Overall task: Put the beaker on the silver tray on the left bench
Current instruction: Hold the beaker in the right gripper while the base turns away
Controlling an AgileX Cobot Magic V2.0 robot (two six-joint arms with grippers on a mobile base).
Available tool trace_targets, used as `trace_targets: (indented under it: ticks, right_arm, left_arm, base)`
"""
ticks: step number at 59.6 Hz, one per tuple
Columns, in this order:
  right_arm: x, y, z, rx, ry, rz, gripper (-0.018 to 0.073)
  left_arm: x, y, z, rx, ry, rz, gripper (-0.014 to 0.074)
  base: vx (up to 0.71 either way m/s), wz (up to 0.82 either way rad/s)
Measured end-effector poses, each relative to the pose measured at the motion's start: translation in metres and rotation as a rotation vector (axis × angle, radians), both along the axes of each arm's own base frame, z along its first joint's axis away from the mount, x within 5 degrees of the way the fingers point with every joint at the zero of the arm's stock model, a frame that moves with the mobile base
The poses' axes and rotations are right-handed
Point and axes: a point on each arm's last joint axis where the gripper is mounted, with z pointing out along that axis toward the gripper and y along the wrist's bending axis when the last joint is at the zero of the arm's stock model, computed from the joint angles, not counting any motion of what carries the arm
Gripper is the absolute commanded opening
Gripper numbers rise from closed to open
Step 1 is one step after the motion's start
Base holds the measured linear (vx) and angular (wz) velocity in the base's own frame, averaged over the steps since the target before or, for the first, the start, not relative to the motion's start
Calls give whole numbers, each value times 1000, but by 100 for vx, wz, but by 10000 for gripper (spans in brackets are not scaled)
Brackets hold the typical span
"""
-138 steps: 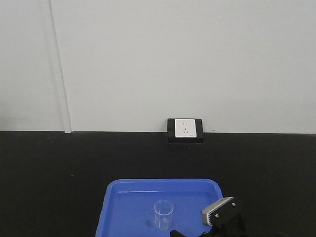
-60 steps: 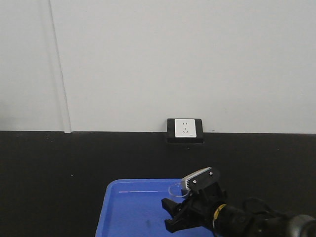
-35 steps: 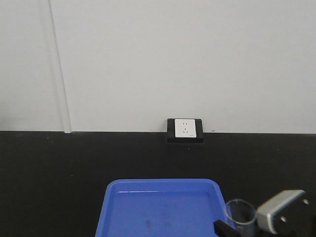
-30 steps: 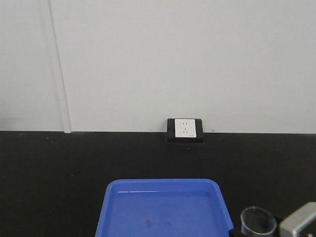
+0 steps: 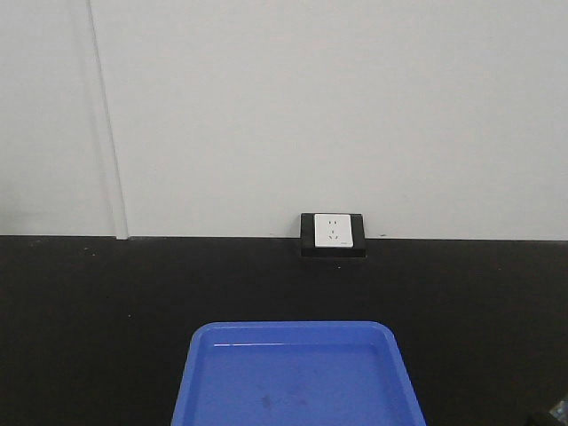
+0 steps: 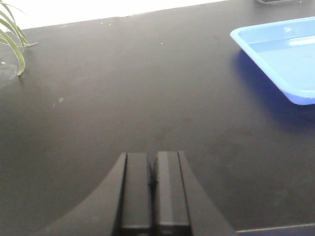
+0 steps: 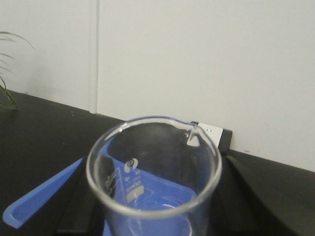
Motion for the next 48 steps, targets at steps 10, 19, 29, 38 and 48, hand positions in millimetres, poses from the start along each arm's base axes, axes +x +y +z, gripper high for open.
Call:
trace_targets:
  ticks: [10, 19, 29, 38, 48]
  right_arm:
    - [-6, -2, 3, 13, -33, -1, -11]
    - [-6, -3, 3, 11, -28, -4, -11]
    - [-6, -3, 3, 12, -27, -4, -11]
    - [-6, -3, 3, 12, -27, -4, -11]
    - [-6, -3, 3, 11, -25, -5, -11]
  left_arm:
    - [0, 0, 0, 0, 0, 0, 1]
    - [0, 0, 0, 0, 0, 0, 1]
    - [0, 0, 0, 0, 0, 0, 1]
    - [0, 0, 0, 0, 0, 0, 1]
    - [0, 0, 0, 0, 0, 0, 1]
  base:
    - [0, 0]
    - [0, 0]
    - [0, 0]
    - [0, 0]
    - [-1, 0]
